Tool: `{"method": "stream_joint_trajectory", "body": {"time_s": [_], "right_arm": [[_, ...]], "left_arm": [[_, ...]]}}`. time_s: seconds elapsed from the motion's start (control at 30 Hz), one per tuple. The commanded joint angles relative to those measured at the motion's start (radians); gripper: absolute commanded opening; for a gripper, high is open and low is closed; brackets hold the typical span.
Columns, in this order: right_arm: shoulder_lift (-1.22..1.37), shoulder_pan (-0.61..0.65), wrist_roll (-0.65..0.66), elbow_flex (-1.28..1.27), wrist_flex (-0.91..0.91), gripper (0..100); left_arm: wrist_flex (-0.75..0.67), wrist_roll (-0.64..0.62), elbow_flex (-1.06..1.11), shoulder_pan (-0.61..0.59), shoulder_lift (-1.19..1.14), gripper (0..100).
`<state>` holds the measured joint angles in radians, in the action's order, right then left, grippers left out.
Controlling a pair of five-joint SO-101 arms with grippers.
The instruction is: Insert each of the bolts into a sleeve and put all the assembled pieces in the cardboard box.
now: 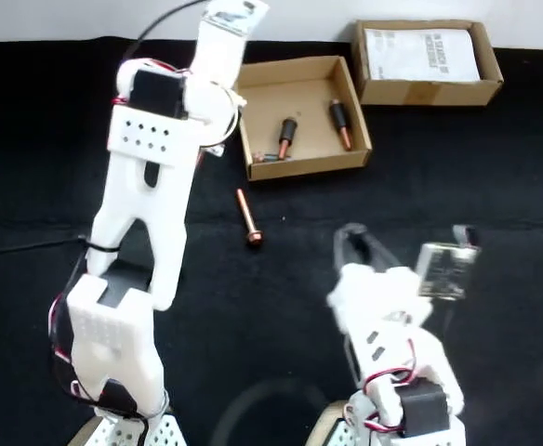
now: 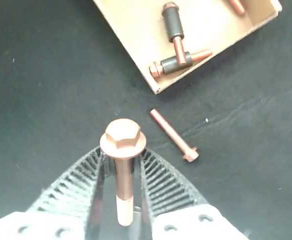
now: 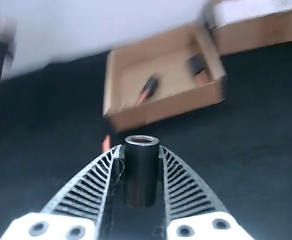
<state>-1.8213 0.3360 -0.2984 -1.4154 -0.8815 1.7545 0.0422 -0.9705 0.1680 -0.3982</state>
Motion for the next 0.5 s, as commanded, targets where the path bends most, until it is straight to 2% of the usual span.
{"method": "stream_joint_trajectory", "body": {"time_s": [0.0, 0.17, 0.33, 0.4, 0.47], "right_arm": [[-0.001, 0.094, 0.14, -0.039, -0.005, 0.8], [-0.004, 0.099, 0.267, -0.096, 0.038, 0.8], [-0.007, 0.104, 0.319, -0.159, 0.254, 0.8], [-0.008, 0.119, 0.319, -0.193, 0.369, 0.8], [-0.008, 0.147, 0.319, -0.225, 0.479, 0.8]], "left_arm": [[0.006, -0.041, -0.012, -0.01, 0.11, 1], [0.005, -0.04, 0.128, -0.03, 0.266, 1], [-0.014, -0.044, 0.257, -0.061, 0.45, 1], [-0.051, -0.1, 0.306, -0.062, 0.51, 1], [-0.086, -0.207, 0.364, -0.081, 0.573, 1]]}}
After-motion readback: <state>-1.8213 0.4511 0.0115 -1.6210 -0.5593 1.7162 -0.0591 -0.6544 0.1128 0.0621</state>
